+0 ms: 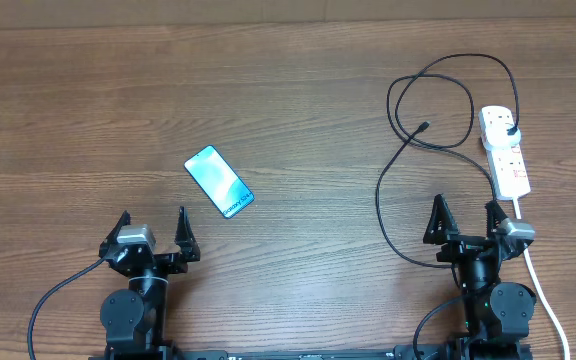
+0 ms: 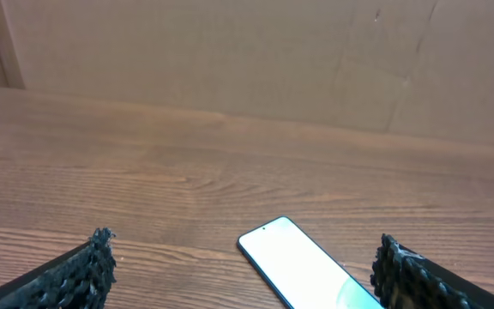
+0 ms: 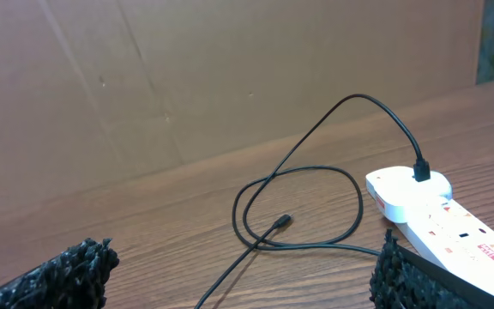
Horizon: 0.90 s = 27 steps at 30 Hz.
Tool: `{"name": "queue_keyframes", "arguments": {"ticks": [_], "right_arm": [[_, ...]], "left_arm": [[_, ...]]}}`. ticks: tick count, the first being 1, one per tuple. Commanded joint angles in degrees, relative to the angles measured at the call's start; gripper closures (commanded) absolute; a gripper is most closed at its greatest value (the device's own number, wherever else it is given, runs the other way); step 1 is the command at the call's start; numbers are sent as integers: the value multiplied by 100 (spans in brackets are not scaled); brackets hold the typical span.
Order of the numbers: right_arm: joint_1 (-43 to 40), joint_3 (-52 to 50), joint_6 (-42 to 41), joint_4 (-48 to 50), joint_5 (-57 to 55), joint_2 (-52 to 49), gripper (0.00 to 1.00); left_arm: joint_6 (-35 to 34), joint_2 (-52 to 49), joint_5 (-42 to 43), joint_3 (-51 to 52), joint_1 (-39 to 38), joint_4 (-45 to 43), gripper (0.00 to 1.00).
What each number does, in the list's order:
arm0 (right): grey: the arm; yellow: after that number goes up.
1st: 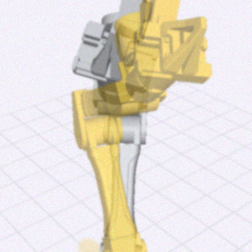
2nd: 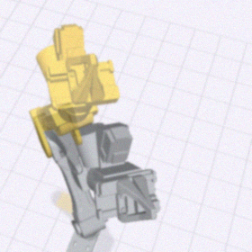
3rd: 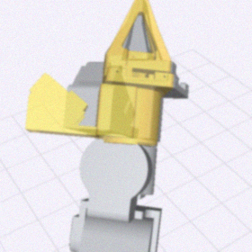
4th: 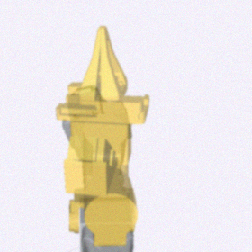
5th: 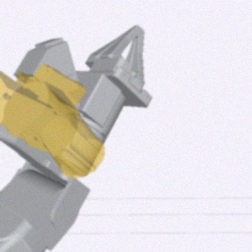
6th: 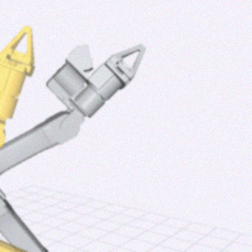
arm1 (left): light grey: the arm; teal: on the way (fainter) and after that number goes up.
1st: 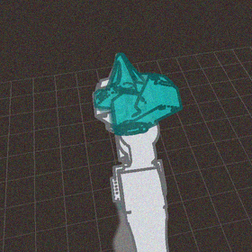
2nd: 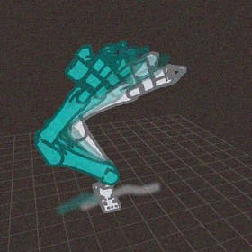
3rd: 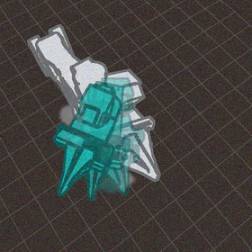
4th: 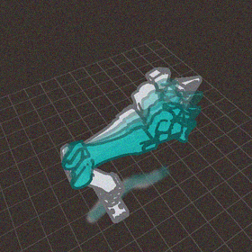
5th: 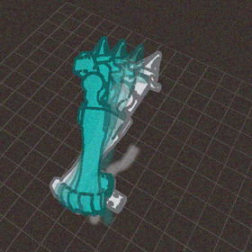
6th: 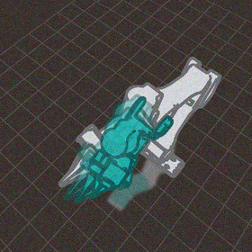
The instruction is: Plug charger to phone and switch on socket
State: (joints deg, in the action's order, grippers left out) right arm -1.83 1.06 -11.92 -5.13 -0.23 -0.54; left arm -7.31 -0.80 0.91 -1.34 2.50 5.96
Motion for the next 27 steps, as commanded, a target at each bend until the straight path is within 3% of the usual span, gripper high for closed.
{"name": "queue_keyframes", "arguments": {"ticks": [1,13,20,27], "right_arm": [[-17,-63,44,35,13,35,0],[-17,-63,44,33,13,35,0],[-17,-63,44,33,13,35,0],[-17,-63,44,33,13,35,0]], "left_arm": [[-63,17,116,-219,15,11,0],[-103,-374,149,-1200,15,625,0],[-105,-1620,227,-2111,13,625,0],[-105,-3215,892,-3276,9,756,0]]}}
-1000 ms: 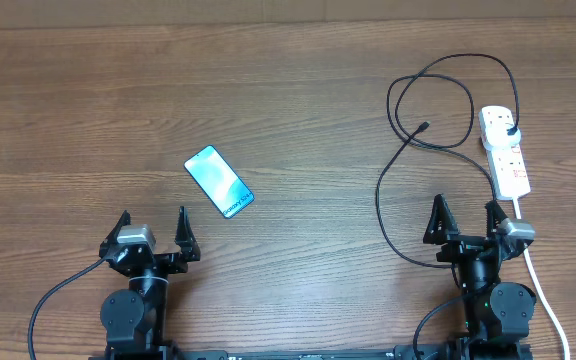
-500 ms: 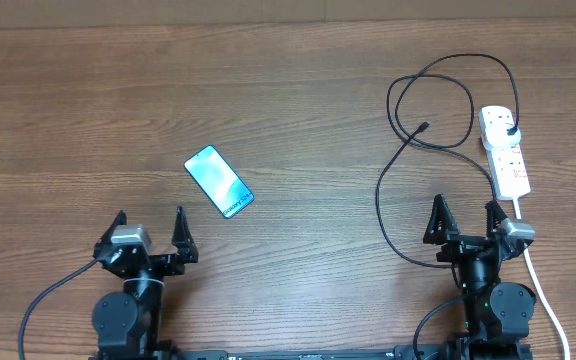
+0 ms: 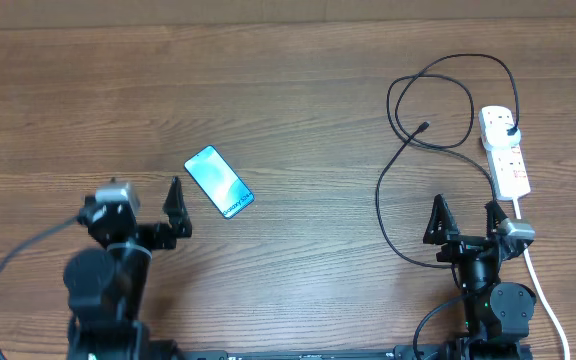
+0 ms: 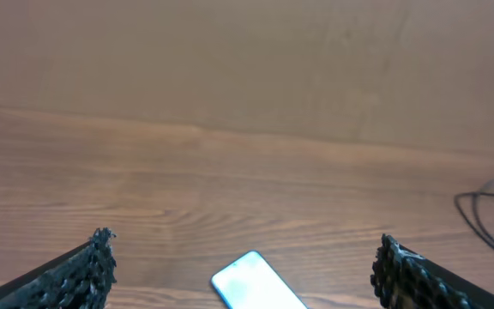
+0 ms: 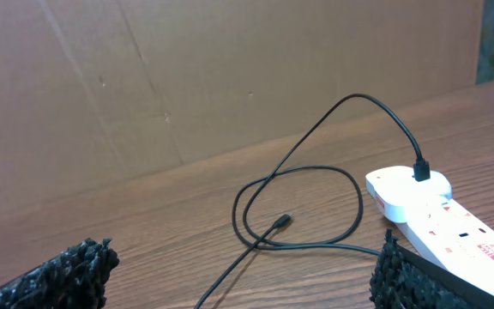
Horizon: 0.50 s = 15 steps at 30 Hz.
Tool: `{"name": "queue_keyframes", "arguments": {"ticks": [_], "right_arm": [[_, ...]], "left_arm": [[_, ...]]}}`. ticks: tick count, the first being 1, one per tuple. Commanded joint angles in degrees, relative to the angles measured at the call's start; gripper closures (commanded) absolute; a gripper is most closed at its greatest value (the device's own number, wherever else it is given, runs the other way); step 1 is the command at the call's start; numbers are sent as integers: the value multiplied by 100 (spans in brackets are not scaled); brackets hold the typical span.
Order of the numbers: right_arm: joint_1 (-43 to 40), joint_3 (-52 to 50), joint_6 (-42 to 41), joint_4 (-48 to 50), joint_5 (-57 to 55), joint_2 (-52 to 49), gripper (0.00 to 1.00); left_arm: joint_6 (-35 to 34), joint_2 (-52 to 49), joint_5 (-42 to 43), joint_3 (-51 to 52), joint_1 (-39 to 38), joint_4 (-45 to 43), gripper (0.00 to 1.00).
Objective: Plug charger to phone and switch on socket
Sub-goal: 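Move the left gripper over the phone and lower toward it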
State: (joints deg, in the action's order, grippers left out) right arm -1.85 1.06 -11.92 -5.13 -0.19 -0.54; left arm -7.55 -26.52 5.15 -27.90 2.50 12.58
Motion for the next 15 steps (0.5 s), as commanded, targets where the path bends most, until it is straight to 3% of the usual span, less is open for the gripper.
{"name": "queue_keyframes", "arguments": {"ticks": [1,9,15], "right_arm": [[-15,-63,42,33,9,35,0],[-15,-63,42,35,9,35,0],[-15,-63,44,33,9,35,0]], "left_arm": [[-79,-872,503,-822,9,201,0],[-74,-2839,529,-2997,-57,2028,0],[-74,-3657,804,-3661,-105,2649,0]]}}
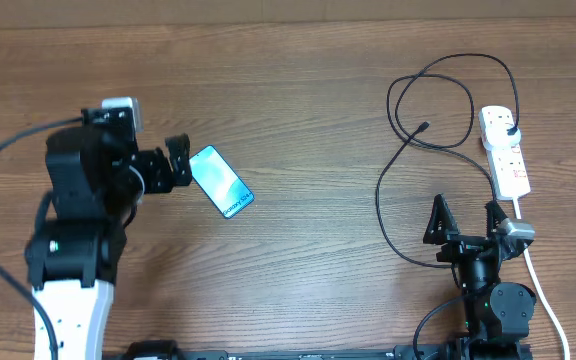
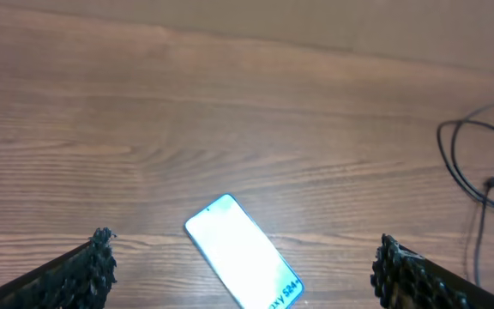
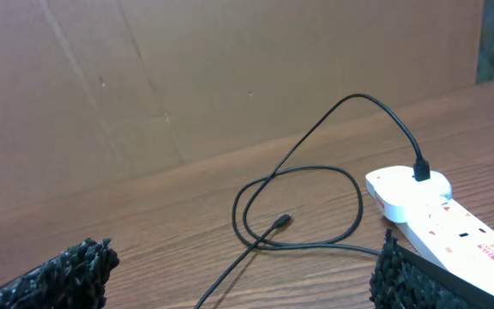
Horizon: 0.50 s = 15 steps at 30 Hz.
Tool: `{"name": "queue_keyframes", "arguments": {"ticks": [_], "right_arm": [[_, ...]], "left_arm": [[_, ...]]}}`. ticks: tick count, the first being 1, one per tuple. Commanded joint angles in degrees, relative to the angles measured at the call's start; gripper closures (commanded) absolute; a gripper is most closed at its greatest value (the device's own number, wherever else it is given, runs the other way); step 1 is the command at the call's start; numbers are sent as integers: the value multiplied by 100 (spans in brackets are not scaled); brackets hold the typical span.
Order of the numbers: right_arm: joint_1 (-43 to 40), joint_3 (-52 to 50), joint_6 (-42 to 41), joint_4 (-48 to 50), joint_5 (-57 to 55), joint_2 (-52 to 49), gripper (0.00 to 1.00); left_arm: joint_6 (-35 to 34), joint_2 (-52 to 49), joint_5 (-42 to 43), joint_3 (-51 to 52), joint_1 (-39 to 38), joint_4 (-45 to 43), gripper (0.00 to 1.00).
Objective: Plug charger to phone and switch on socket
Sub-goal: 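Move the left gripper over the phone and lower toward it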
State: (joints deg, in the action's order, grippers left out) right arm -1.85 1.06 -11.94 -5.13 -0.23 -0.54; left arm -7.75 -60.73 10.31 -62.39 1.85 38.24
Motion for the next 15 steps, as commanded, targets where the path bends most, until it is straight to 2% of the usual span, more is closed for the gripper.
{"name": "queue_keyframes", "arguments": {"ticks": [1,8,15], "right_arm": [[-15,-63,46,33,13,35,0],[-15,-63,46,33,13,35,0],[-15,-63,46,33,13,35,0]], "left_arm": [[-57,-345,420,-212,-39,133,0],[-63,-1034,1252,-212,-39,577,0],[-271,-1808,1523,-212,-59,706,0]]}}
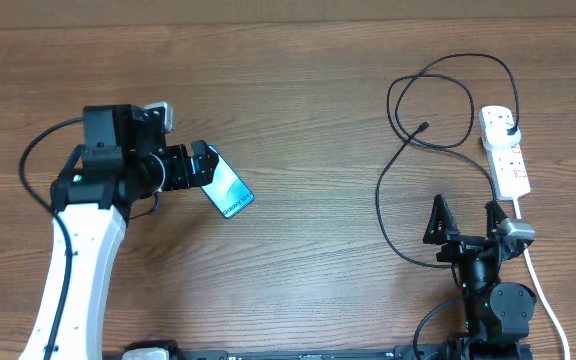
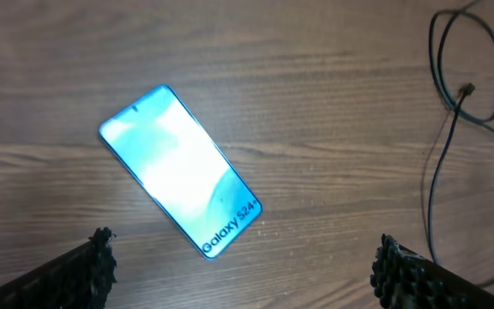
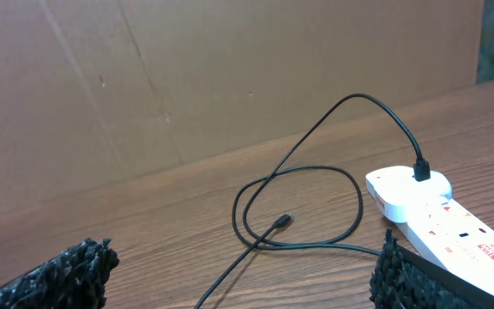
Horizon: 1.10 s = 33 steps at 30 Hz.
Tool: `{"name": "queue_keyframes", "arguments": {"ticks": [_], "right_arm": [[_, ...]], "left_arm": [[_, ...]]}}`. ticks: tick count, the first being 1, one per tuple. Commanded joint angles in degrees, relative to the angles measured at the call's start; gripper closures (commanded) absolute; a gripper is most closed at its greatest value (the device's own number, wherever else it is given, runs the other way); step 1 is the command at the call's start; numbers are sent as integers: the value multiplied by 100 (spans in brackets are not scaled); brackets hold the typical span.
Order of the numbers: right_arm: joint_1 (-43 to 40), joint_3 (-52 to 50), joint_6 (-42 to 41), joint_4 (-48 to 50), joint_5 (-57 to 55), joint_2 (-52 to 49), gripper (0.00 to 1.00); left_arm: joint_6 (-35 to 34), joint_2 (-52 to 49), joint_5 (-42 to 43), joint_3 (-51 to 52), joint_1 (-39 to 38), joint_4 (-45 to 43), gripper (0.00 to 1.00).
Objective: Plug charger to phone and switch on socket
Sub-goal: 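Move the left gripper over the phone and lower toward it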
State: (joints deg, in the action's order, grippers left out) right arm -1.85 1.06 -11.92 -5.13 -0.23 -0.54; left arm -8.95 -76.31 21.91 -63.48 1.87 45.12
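A blue-screened phone (image 1: 222, 183) lies flat and diagonal on the wooden table, also filling the left wrist view as the phone (image 2: 180, 169). My left gripper (image 1: 197, 165) hovers open over the phone's upper left end, nothing between its fingers. A black charger cable (image 1: 398, 170) loops on the right; its free plug tip (image 1: 424, 127) lies loose on the wood, the cable tip (image 3: 283, 221) in front of my right gripper. The other end is plugged into the white power strip (image 1: 505, 150), seen as the strip (image 3: 436, 215). My right gripper (image 1: 463, 222) rests open near the front edge.
The strip's white lead (image 1: 543, 290) runs off the front right edge beside the right arm. A cardboard wall (image 3: 230, 77) stands behind the table. The cable loop passes just left of the right gripper.
My left arm has reached further right and tilted down, so its open gripper now hangs over the phone's upper end. The phone, cable, strip and right arm have not moved.
Both grippers rested open at the front edge, the phone ahead of the left one. The left arm then stood lifted and forward, then up at the phone's left side, and now over the phone. The right arm stayed still throughout.
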Motion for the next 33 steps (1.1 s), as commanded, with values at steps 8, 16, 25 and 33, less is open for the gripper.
{"name": "queue_keyframes", "arguments": {"ticks": [8,16,25,33], "right_arm": [[-15,-63,44,33,13,35,0],[-15,-63,42,33,13,35,0],[-15,-63,42,33,13,35,0],[-15,-63,44,33,13,35,0]], "left_arm": [[-1237,-308,-1453,-382,-758,599,0],[-2345,-308,-2693,-1668,-1484,1294,0],[-2601,-887,-2830,-3171,-1541,1753,0],[-2935,-2409,-2793,-4360,-1539,2590,0]]}}
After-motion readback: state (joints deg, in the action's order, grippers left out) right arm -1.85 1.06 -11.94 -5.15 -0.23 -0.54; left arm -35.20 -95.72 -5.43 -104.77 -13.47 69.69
